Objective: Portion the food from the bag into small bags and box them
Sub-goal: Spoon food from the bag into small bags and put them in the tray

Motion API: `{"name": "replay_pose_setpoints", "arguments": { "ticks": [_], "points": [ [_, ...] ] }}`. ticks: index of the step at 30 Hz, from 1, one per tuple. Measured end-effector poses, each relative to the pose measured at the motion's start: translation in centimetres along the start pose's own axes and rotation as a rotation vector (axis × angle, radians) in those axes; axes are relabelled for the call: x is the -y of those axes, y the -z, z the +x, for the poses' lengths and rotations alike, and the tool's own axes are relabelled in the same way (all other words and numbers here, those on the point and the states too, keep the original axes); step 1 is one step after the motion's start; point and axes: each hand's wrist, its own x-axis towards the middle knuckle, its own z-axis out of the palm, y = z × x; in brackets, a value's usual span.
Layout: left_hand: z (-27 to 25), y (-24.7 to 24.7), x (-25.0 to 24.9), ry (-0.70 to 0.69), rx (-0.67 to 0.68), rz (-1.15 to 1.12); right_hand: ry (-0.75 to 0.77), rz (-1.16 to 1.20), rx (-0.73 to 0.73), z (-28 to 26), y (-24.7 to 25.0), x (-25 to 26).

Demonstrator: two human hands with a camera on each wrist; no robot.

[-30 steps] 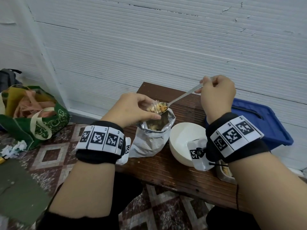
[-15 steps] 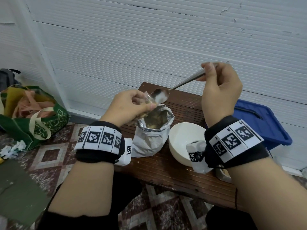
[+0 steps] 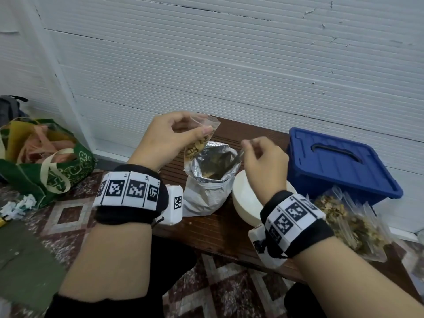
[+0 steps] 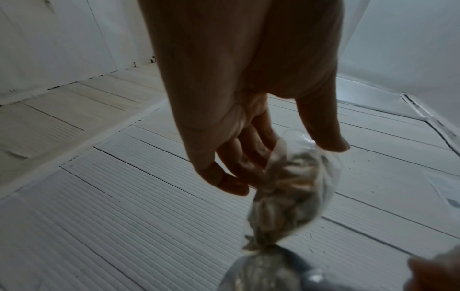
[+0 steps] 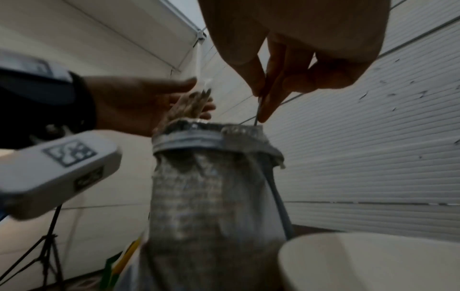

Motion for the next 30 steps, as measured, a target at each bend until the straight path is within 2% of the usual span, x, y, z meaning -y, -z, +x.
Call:
{"name": "replay_pose_setpoints", "arguments": {
  "ticks": [3, 6, 15, 23, 30],
  "points": [
    [-0.1, -0.2, -0.2, -0.019, 0.007, -0.034, 0.036, -0.146, 0.086, -0.6, -1.4, -1.2],
    [-0.2, -0.5, -0.4, -0.023, 0.011, -0.054, 0.023, -0.212, 0.104, -0.7, -1.5, -1.5],
    [-0.6, -3.0, -2.2, -0.083, 0.089, -0.111, -0.121, 0.117, 0.071, -0.5, 1.3, -0.2],
    [-1.9, -10.3, -2.9, -0.164, 0.189, -0.081, -0.363, 0.466, -0.072, -1.5, 8.0, -0.8],
    [-4.8, -17.5, -1.3, -0.199, 0.216, -0.014, -0.394, 0.374, -0.054, -4.2, 12.2, -3.4]
  ]
}}
